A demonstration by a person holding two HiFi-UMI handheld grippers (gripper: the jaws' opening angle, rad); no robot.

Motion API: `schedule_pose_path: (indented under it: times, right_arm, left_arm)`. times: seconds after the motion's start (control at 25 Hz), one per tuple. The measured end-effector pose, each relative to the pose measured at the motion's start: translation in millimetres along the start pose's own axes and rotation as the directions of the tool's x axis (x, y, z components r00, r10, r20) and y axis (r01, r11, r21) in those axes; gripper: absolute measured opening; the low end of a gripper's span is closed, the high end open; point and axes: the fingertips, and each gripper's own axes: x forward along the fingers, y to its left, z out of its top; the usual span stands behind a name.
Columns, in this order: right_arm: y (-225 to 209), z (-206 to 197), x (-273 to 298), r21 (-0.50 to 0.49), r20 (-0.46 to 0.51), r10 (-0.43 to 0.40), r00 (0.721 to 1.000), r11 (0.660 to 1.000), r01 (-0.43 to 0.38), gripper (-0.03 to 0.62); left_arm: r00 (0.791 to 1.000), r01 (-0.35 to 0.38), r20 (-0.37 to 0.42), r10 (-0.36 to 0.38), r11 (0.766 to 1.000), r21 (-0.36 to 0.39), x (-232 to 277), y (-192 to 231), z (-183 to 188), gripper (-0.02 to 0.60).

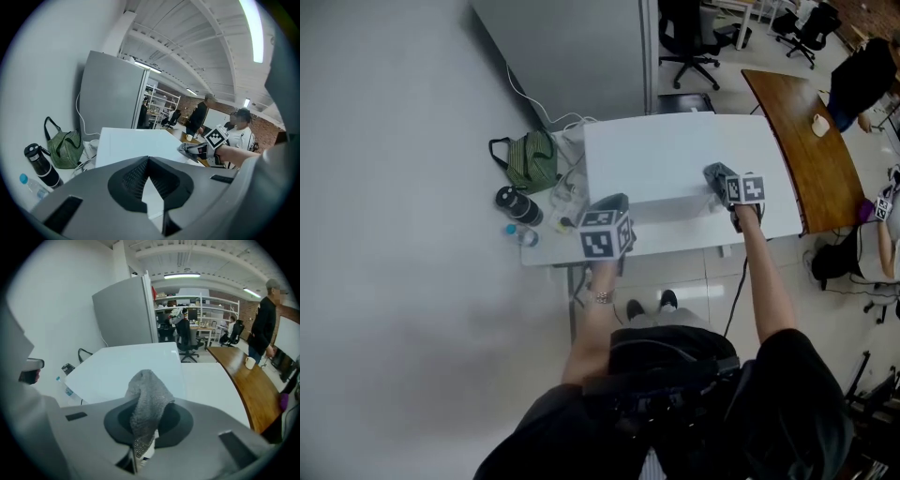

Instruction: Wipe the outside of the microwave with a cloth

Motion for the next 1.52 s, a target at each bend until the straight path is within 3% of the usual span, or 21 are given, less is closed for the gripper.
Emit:
schedule_pose_path:
  times: [0.08,0.2,0.48,0.68,0.96,1.52]
  right_arm:
    - [15.6,-10.7,-3.3,0.015,-0.015,-0.005,1.000,1.000,0.005,0.032]
    - [64.8,-21.5,-15.4,0.000,0.001,0.078,0.997,0.997,-0.078,0.032]
    - [155.6,-54.5,-55.9,-0.064,0.057,0.224,0.973,0.973,-0.220,0.032]
    - [190.1,-88.0,-94.3,-0.048,0.107,0.301,0.948,0.954,-0.297,0.032]
    - [224.4,-128.5,-154.4,-0.111,0.159,0.332,0.930,0.942,-0.318,0.032]
    - [242.7,-109.8,-188.0,-0.193,0.197,0.303,0.932,0.944,-0.266,0.033]
  left_arm:
    - [1.000,-0.016,-0.020,0.016,1.000,-0.007,-7.2,7.5,-13.7,0.000]
    - [0.999,-0.021,-0.049,0.021,1.000,0.003,-11.6,0.9,-29.7,0.000]
    - [0.999,0.022,-0.048,-0.020,0.999,0.027,-37.0,-65.4,-47.3,0.000]
    - [0.999,-0.020,-0.026,0.021,0.999,0.039,-61.5,-106.5,-65.2,0.000]
    - [0.996,-0.069,-0.056,0.073,0.994,0.081,-100.6,-146.0,-93.0,0.000]
    - [0.999,-0.038,0.005,0.038,0.994,0.104,-118.8,-160.6,-70.7,0.000]
